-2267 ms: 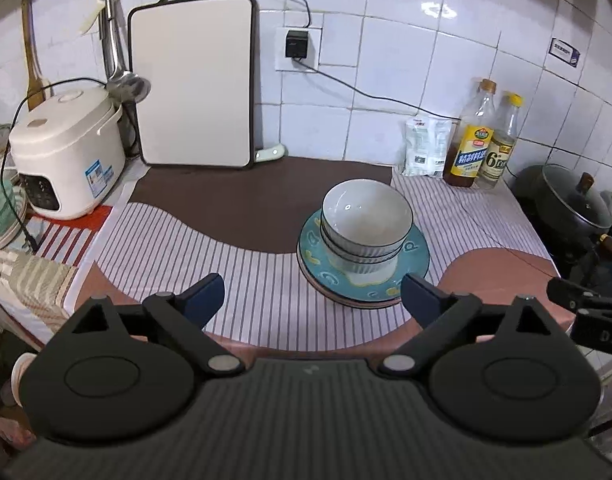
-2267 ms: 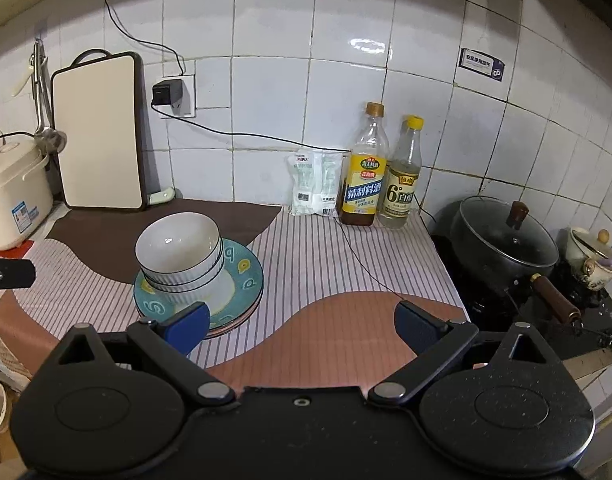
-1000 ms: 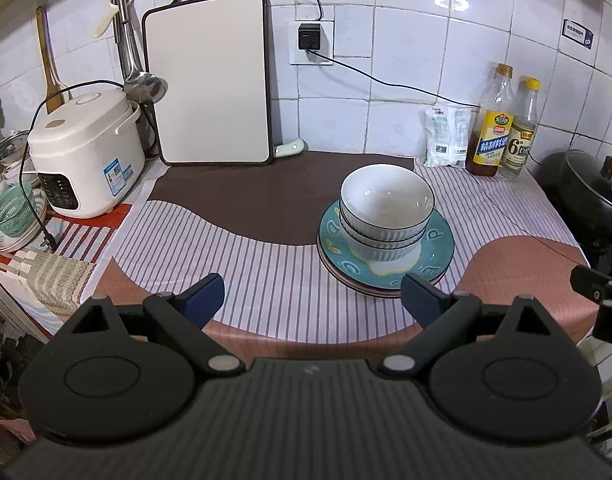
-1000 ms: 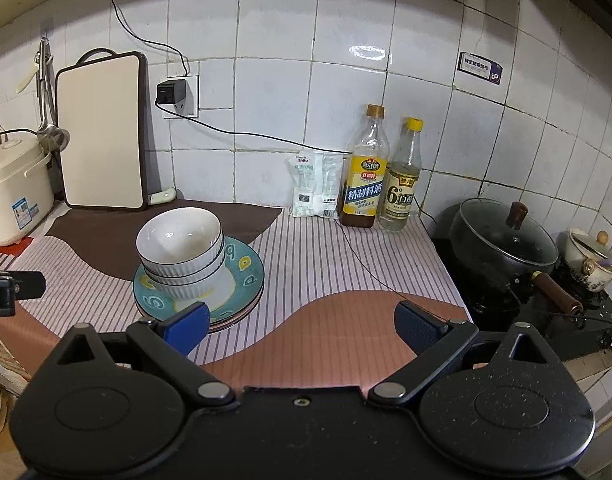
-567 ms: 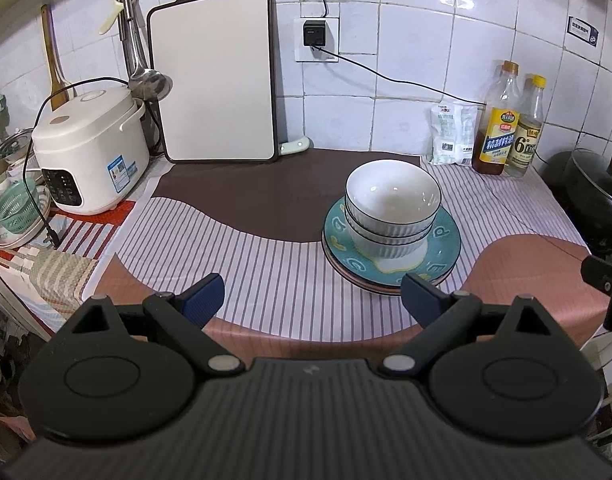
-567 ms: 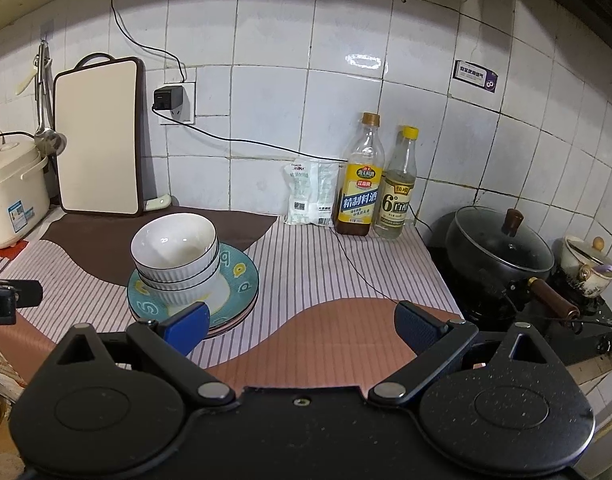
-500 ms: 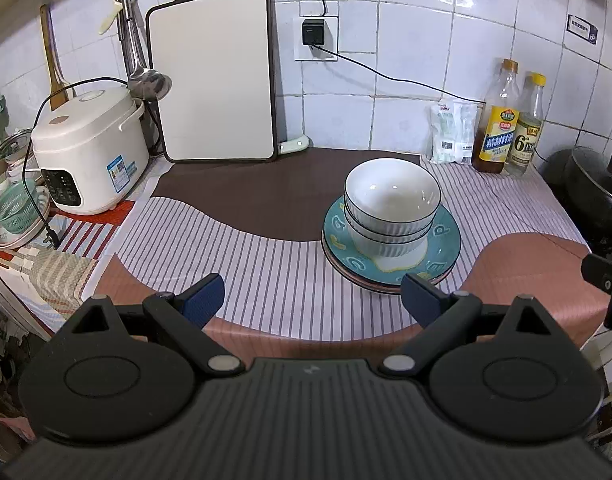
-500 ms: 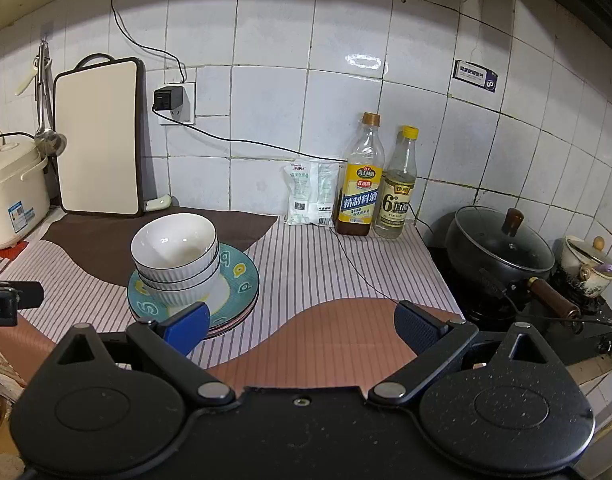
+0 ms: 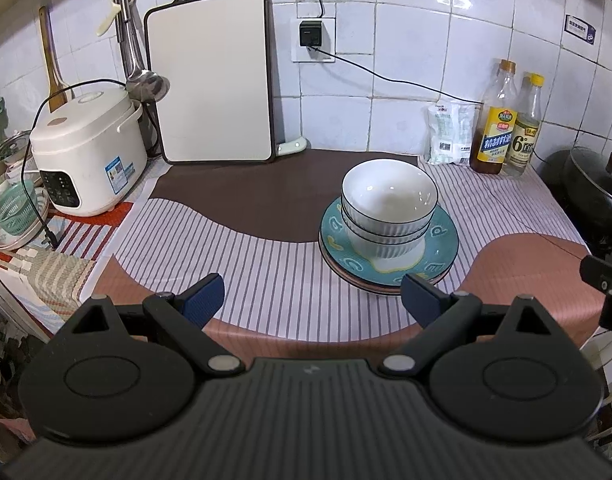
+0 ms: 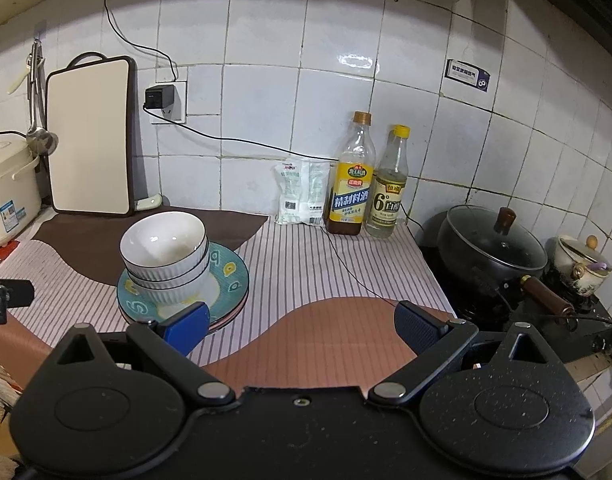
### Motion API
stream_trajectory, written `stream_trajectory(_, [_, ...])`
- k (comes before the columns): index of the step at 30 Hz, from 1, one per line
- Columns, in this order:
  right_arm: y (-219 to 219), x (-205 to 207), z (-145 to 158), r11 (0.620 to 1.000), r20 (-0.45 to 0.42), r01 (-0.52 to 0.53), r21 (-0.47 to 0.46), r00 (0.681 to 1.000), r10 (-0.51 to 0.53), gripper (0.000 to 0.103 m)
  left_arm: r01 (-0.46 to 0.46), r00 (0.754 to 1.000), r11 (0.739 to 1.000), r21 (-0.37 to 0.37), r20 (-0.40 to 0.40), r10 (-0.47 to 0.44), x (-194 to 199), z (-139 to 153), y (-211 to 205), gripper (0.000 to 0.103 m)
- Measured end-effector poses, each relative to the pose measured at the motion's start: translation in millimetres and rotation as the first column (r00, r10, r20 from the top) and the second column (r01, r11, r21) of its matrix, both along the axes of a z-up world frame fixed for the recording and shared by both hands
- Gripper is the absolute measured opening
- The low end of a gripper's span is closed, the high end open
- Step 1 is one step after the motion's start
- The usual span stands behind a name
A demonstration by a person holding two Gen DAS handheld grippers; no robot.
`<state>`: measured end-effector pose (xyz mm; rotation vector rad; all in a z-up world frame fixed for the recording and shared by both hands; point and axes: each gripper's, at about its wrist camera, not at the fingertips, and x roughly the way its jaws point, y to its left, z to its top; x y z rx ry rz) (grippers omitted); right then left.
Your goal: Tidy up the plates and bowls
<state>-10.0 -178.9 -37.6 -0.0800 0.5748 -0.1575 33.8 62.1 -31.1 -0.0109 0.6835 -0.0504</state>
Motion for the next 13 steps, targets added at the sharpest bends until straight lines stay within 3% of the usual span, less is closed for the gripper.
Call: stream_trajectory(13, [2.3,0.0,-1.1,1.000,-0.003,0.003,-0.002,1.000,-0.003,0.100,-0.001,1.000,1.000,-0.010,0.018,0.002,-2.3,2.5,-0.6,0.096])
